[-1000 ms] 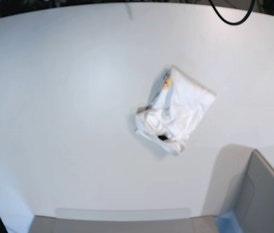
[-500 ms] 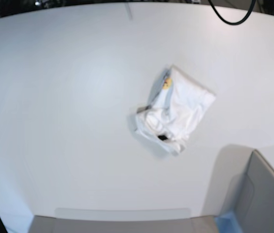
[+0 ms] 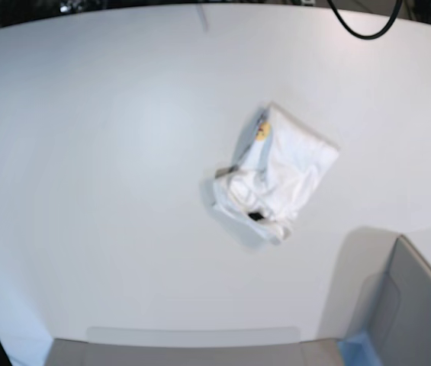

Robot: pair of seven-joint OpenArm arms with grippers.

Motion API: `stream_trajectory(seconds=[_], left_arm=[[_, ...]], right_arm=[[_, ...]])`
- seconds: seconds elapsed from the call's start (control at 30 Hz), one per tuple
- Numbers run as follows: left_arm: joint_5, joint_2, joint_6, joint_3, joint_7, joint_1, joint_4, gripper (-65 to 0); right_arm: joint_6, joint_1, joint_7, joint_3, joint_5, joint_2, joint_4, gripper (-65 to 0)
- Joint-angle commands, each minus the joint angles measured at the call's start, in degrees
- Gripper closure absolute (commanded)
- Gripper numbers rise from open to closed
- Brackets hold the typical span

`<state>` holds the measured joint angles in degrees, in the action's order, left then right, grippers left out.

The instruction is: Layout the t-shirt on the table in an organized manner, then fold the t-shirt properly

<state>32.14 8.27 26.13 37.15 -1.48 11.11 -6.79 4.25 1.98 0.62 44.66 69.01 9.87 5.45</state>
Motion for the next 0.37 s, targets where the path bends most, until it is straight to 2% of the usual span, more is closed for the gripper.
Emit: stream_trajectory(seconds=[0.0, 0.33], left_arm=[[0.2, 0.4, 0.0, 0.0, 0.0, 0.4, 0.0, 0.0], [0.2, 0.2, 0.0, 0.0, 0.0, -2.0, 0.0, 0.0]], right_arm=[[-0.2, -0.4, 0.1, 0.0, 0.1, 0.9, 0.2, 0.0], [-0.2, -1.7, 0.2, 0.0, 0.1, 0.7, 0.2, 0.0]])
